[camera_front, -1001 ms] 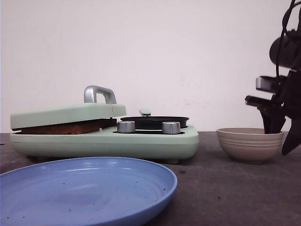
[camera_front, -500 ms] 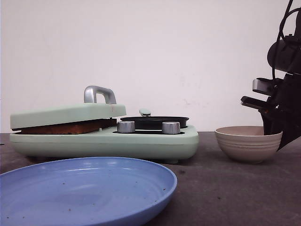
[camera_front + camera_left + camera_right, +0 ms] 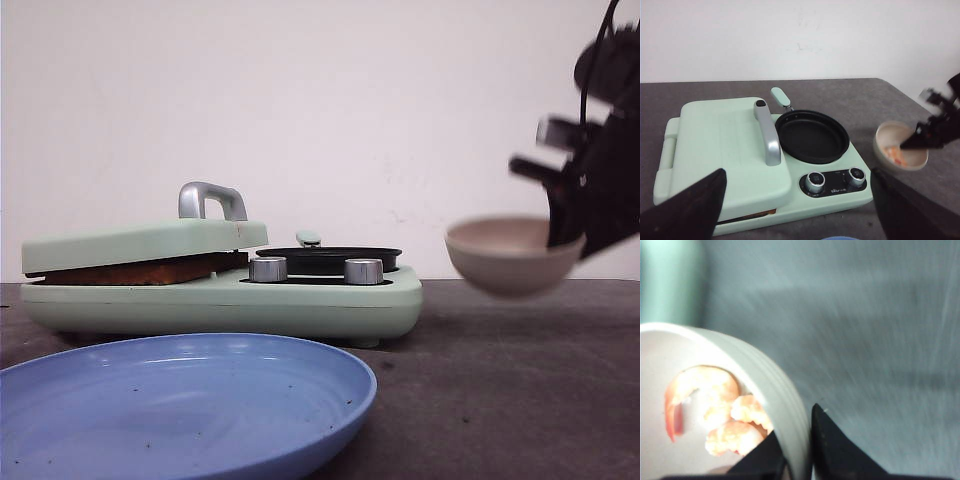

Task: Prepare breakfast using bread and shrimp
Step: 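Lift the beige bowl with the right gripper over the frying pan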

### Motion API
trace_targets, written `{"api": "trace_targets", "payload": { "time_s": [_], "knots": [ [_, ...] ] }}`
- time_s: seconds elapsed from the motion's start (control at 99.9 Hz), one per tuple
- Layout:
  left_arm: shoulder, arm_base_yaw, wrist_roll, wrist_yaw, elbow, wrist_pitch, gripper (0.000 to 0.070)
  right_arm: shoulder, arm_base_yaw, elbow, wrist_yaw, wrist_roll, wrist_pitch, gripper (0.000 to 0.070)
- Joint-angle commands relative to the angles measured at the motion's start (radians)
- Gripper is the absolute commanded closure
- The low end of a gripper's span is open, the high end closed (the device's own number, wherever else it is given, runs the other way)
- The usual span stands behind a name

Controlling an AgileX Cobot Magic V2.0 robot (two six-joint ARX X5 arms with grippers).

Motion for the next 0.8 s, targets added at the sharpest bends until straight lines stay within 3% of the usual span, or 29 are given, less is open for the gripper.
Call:
{"api": "trace_targets", "payload": {
  "time_s": [0.0, 0.28, 0.791],
  "knots": [
    [0.003, -0.005, 0.015, -0.004, 0.005, 0.008, 0.0202, -0.018, 0.003, 0.012, -0.026, 0.046, 0.030, 0.0700],
    [0.003, -0.005, 0.029, -0.004, 0.005, 0.009, 0.0202, -0.052, 0.047, 0.134, -0.075, 0.093, 0.022, 0.0700],
    [0.003, -0.005, 0.024, -0.003, 0.005, 0.007, 0.0202, 0.005, 0.211, 0.325, -0.018, 0.148, 0.122, 0.0700]
  ]
}}
